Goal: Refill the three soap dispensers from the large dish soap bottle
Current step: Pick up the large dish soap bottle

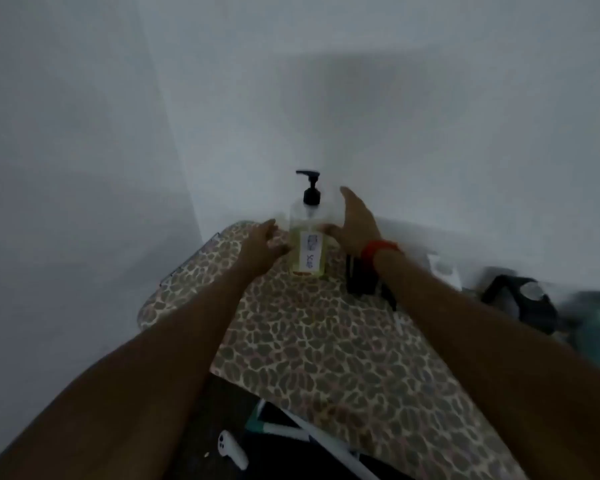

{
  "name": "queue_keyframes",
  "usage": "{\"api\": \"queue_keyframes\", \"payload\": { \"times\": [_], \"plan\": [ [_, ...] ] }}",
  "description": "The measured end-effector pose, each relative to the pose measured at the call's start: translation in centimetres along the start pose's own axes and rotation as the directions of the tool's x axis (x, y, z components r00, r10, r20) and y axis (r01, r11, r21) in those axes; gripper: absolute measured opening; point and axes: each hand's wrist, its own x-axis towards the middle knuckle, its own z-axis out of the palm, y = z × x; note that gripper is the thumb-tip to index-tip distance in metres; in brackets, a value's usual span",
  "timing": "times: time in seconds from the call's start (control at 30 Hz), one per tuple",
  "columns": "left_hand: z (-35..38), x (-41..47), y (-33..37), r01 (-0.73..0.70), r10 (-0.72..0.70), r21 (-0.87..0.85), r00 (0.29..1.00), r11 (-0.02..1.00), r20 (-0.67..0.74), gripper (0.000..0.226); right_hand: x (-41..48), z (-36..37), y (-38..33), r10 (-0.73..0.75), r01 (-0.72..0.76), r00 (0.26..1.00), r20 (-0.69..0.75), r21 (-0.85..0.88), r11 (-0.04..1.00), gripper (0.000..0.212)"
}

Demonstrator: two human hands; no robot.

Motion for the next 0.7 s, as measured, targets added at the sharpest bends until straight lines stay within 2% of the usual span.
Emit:
{"api": "queue_keyframes", "payload": {
  "times": [0.1,0.2,0.33,0.57,0.7],
  "plan": [
    [0.2,1.9,-0.1,-0.027,0.032,-0.082,0.997,0.996,0.070,0.081,2.5,0.4,0.4,-0.066,0.078,0.988,0.143,-0.081,0.994,0.081],
    [0.2,2.6,-0.3,-0.059,0.074,-0.132,0.991,0.990,0.115,0.064,3.3,0.9,0.3,-0.079,0.097,0.983,0.168,-0.103,0.990,0.067],
    [0.1,2.6,-0.1,-0.072,0.098,-0.183,0.985,0.981,0.139,0.054,3.6,0.8,0.4,-0.087,0.103,0.980,0.178,-0.080,0.991,0.073],
    [0.7,1.8,0.5,-0.073,0.090,-0.137,0.989,0.988,0.120,0.051,4.2,0.0,0.2,-0.071,0.102,0.964,0.255,-0.112,0.988,0.077],
    [0.6,0.8,1.0,-0.061,0.074,-0.127,0.992,0.990,0.104,0.048,3.3,0.1,0.0,-0.074,0.087,0.973,0.219,-0.050,0.995,0.077]
  ]
}}
